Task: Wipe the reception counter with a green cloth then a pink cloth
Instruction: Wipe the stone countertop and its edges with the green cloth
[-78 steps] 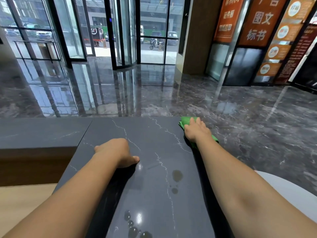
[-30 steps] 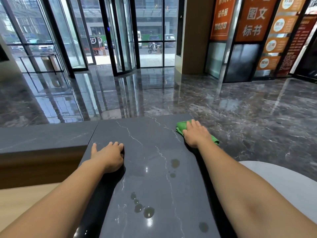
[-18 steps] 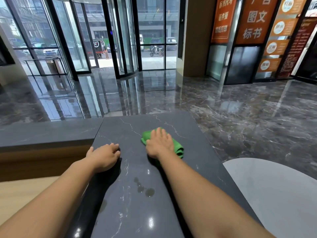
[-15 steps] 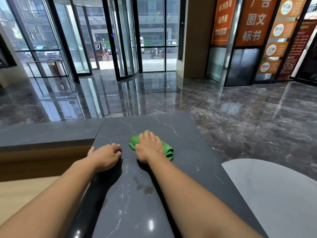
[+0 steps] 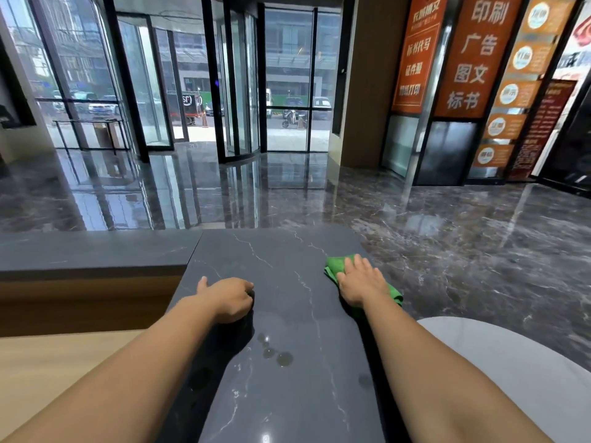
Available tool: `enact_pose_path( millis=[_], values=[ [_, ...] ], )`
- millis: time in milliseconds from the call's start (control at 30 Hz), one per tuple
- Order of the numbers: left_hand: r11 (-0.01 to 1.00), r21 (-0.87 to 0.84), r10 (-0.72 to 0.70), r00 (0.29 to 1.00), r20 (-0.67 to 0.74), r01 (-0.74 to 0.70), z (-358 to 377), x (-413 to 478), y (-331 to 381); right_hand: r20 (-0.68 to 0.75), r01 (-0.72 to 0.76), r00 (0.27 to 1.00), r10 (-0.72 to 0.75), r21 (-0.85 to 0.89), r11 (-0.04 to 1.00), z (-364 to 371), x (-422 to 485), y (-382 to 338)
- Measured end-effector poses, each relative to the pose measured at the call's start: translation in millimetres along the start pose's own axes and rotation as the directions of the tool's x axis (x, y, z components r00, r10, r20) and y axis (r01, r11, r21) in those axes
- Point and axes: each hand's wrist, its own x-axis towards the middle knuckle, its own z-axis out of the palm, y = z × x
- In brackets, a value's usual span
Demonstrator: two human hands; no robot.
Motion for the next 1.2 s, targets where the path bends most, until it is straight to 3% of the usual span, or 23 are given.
enact_pose_path(
  millis=[233,467,667,933,1200],
  values=[
    [0.998,-0.012,0.064,0.998,0.018,-0.064,0.6,-4.1,-3.7,-0.020,-0.106,0.994,0.107,0.043,0.993,11.4,-28.1,-43.4],
    [0.997,0.026,0.065,0.997,0.038,-0.066,4.1,-11.7,-2.1,-0.005,0.089,0.996,-0.089,0.041,0.995,27.2,-60.7,-104.6],
    [0.992,0.095,0.079,0.996,0.032,-0.081,6.2,0.6,10.6,0.003,0.178,0.984,-0.178,0.029,0.984,21.2,-51.0,-74.2],
    [0.985,0.152,0.082,0.997,0.015,-0.083,14.0,1.6,19.0,-0.053,-0.100,0.993,0.103,0.054,0.994,3.3,-24.8,28.1],
    [0.986,0.121,0.115,0.993,-0.018,-0.112,8.5,-22.9,11.4,-0.094,-0.182,0.978,0.184,0.028,0.983,14.1,-66.4,4.6]
  ],
)
